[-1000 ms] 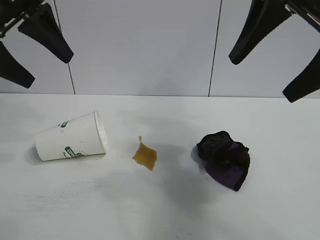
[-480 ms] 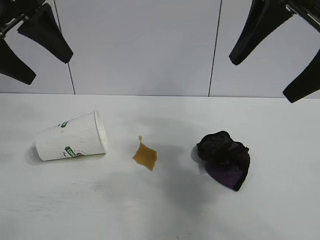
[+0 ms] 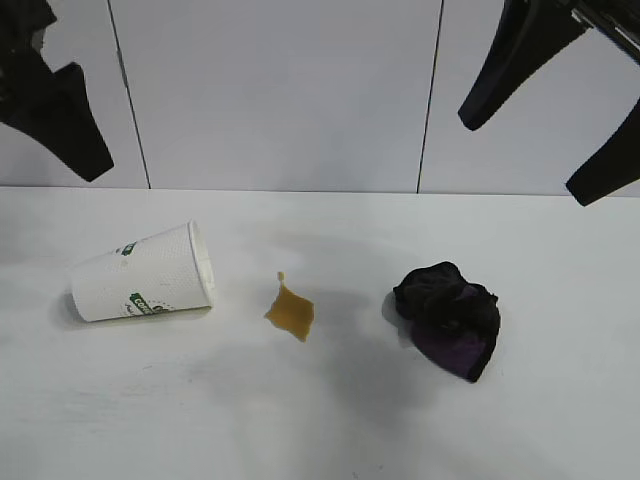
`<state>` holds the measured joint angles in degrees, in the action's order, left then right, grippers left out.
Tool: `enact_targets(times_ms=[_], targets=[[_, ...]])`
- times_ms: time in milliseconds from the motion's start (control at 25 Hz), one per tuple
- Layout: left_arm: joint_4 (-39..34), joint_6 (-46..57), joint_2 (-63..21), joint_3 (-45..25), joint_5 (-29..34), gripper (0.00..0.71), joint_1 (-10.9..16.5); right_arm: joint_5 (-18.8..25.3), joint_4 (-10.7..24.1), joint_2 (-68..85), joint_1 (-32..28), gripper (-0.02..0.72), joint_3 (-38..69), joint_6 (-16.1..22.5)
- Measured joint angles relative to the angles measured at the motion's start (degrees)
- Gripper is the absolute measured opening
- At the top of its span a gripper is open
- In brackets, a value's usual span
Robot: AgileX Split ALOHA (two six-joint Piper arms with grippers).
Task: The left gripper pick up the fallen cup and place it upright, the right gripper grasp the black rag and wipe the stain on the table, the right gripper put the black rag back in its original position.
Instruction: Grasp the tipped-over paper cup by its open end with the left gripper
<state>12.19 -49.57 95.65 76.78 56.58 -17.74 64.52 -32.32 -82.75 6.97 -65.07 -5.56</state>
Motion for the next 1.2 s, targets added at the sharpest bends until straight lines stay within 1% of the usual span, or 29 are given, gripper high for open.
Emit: enact_targets(times_ms=[40,160,280,400,480,680,840,1200], targets=[[-3.21,0.82,0.22,0.21,-0.64,0.630,-2.09,0.00,0.00,0.00,0.00,0.622,0.00,0.00],[-11.69,3.97,2.38,1.21,-2.04,0.631,-7.19,0.05,0.00,0.00,0.00,0.622,0.00,0.00],[-18.40,7.33,6.34,2.94,-2.18,0.632,-10.64,0.17,0.00,0.00,0.00,0.622,0.00,0.00],[-21.93,8.82,10.45,5.72,-1.75,0.632,-12.75,0.21,0.00,0.00,0.00,0.622,0.00,0.00],[-22.52,9.30,12.71,7.86,-1.01,0.632,-13.58,0.21,0.00,0.00,0.00,0.622,0.00,0.00],[-23.05,9.43,16.74,12.04,0.23,0.633,-14.22,0.21,0.00,0.00,0.00,0.622,0.00,0.00],[-24.45,9.27,18.22,12.38,0.11,0.677,-14.53,0.21,0.00,0.00,0.00,0.622,0.00,0.00],[-25.40,7.25,18.89,12.38,-1.34,0.689,-15.68,0.21,0.00,0.00,0.00,0.622,0.00,-0.05]])
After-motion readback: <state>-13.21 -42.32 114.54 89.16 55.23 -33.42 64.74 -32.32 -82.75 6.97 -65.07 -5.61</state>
